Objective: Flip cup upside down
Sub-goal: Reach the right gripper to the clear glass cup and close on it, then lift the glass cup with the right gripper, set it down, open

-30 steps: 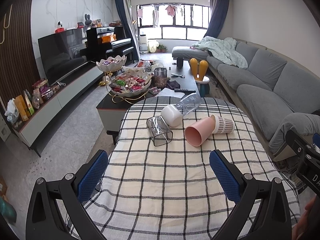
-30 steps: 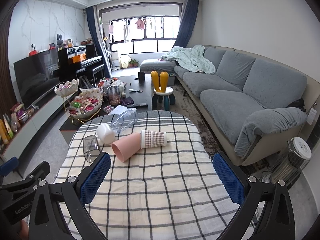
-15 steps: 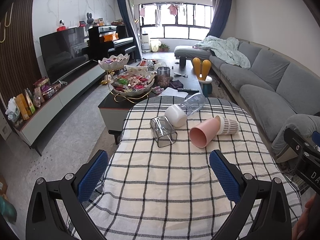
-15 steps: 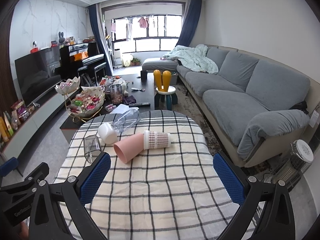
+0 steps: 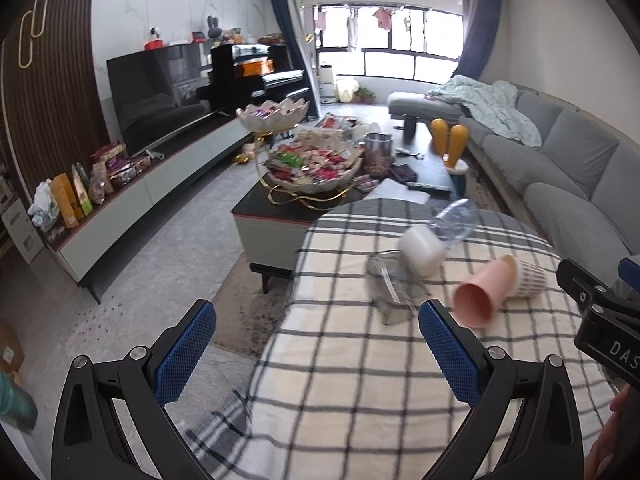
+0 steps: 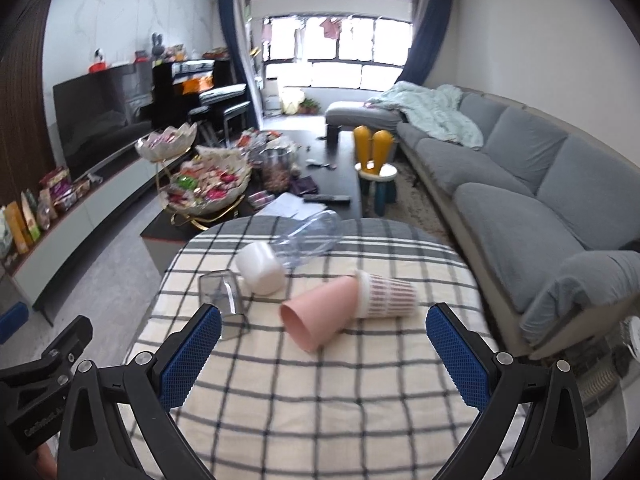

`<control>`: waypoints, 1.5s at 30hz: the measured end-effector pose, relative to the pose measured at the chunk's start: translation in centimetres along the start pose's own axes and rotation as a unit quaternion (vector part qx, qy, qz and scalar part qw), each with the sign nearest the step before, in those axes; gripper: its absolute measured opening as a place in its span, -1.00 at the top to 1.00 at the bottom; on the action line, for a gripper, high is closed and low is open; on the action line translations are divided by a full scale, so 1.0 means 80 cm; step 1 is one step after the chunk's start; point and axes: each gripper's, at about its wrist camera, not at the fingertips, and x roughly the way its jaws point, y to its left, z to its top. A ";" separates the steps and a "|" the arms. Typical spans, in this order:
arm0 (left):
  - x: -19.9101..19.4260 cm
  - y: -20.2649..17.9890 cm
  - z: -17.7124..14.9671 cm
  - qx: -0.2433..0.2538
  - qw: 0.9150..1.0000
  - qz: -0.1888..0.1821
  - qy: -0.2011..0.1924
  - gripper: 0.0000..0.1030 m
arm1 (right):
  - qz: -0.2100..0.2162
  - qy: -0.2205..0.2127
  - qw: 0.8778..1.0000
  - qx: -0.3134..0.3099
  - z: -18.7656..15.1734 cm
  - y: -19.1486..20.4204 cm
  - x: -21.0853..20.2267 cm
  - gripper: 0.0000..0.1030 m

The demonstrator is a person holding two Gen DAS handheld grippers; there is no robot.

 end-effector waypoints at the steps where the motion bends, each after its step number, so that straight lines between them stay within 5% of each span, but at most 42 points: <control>1: 0.010 0.007 0.002 -0.003 1.000 0.005 0.002 -1.00 | 0.004 0.003 1.000 -0.004 0.003 0.010 0.010 -0.99; 12: 0.102 0.068 0.009 -0.019 0.999 0.045 0.024 -1.00 | 0.052 0.075 0.994 -0.062 0.012 0.120 0.145 -0.99; 23: 0.174 0.083 0.006 -0.015 0.997 0.059 0.043 -1.00 | 0.053 0.146 0.985 -0.079 -0.006 0.165 0.258 -0.98; 29: 0.188 0.082 0.001 -0.016 0.997 0.055 0.053 -1.00 | 0.053 0.172 0.980 -0.082 -0.021 0.171 0.284 -0.88; 35: 0.197 0.084 -0.002 -0.022 0.996 0.053 0.061 -1.00 | 0.064 0.193 0.976 -0.075 -0.032 0.173 0.305 -0.44; 45: 0.182 0.087 -0.001 -0.021 0.997 0.052 0.056 -1.00 | 0.083 0.181 0.977 -0.073 -0.036 0.174 0.282 -0.36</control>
